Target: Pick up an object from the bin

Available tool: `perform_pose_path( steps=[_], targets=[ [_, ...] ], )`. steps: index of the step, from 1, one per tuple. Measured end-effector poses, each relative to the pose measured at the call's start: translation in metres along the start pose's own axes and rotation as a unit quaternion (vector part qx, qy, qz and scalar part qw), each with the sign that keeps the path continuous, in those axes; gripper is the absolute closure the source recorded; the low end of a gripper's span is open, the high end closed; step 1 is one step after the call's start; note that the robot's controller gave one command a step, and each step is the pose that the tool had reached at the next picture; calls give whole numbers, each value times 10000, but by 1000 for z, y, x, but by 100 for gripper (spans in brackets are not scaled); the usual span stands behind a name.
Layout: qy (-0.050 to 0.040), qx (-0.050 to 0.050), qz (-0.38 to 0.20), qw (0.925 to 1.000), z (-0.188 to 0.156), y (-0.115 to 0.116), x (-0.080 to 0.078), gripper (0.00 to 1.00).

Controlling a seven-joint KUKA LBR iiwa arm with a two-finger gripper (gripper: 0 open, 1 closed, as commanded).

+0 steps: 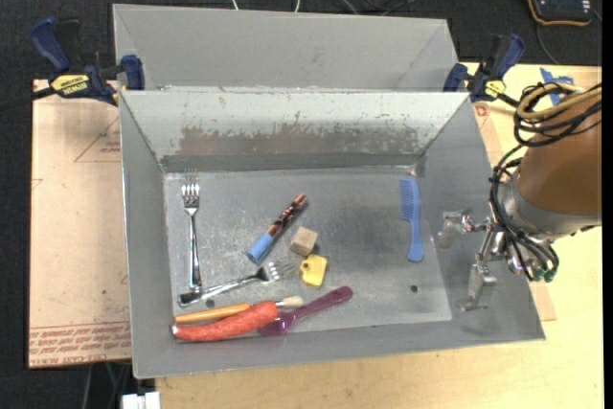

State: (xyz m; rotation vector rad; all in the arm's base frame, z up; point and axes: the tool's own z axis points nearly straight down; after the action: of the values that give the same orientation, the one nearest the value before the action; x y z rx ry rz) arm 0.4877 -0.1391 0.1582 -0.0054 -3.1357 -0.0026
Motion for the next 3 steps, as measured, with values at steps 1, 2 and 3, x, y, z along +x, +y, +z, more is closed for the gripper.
perform_pose_path(
  steps=[1, 2, 3],
  targets=[
    [-32, 6, -21, 10000, -3, 1, -2, 0],
    [-90, 27, 36, 9999, 11, 4, -9, 0],
    [-55, 17, -529, 9986, -62, 22, -37, 0]
  ],
)
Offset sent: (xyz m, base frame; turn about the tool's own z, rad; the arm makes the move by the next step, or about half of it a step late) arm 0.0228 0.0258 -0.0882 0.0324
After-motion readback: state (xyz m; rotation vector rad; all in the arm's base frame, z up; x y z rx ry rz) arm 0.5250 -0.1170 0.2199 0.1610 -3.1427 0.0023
